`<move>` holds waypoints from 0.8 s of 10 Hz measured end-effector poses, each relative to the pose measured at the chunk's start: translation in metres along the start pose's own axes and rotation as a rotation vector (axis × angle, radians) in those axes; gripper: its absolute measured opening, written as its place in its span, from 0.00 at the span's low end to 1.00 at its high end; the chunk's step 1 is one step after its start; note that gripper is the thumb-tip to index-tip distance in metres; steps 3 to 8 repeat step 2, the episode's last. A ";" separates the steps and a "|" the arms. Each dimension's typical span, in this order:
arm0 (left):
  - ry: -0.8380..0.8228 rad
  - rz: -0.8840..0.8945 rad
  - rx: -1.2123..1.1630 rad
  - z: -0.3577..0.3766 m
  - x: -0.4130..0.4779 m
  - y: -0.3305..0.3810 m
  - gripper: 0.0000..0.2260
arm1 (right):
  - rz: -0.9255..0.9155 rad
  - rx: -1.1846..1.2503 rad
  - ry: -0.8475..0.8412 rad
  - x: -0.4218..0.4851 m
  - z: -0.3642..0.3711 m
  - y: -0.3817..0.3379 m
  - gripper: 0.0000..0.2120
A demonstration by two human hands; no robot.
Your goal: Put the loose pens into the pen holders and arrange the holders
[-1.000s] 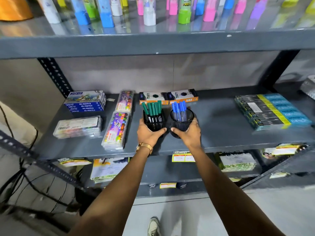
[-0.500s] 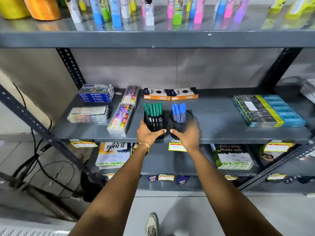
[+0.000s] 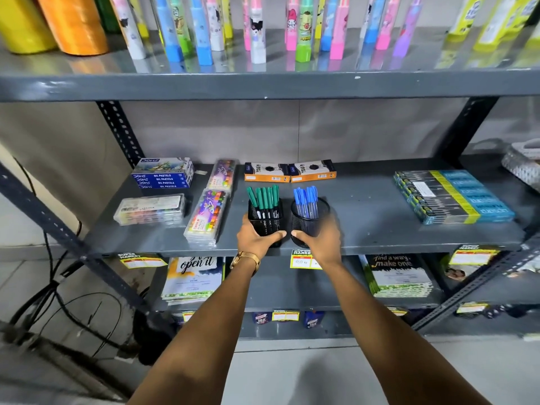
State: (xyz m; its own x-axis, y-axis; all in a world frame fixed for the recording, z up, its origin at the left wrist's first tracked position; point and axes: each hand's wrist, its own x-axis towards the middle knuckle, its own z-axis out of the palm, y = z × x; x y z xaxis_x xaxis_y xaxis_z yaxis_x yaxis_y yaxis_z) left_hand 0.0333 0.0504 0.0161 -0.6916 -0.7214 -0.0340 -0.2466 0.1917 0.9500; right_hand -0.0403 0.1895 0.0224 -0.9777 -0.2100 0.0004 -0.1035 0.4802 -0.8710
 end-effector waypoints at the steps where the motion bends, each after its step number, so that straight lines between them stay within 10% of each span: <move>1: -0.011 0.006 -0.001 -0.002 -0.001 -0.002 0.36 | -0.007 0.036 -0.024 0.001 0.001 0.002 0.45; 8: -0.045 0.003 -0.027 -0.007 -0.004 -0.005 0.40 | 0.023 0.114 -0.004 -0.002 -0.003 0.003 0.54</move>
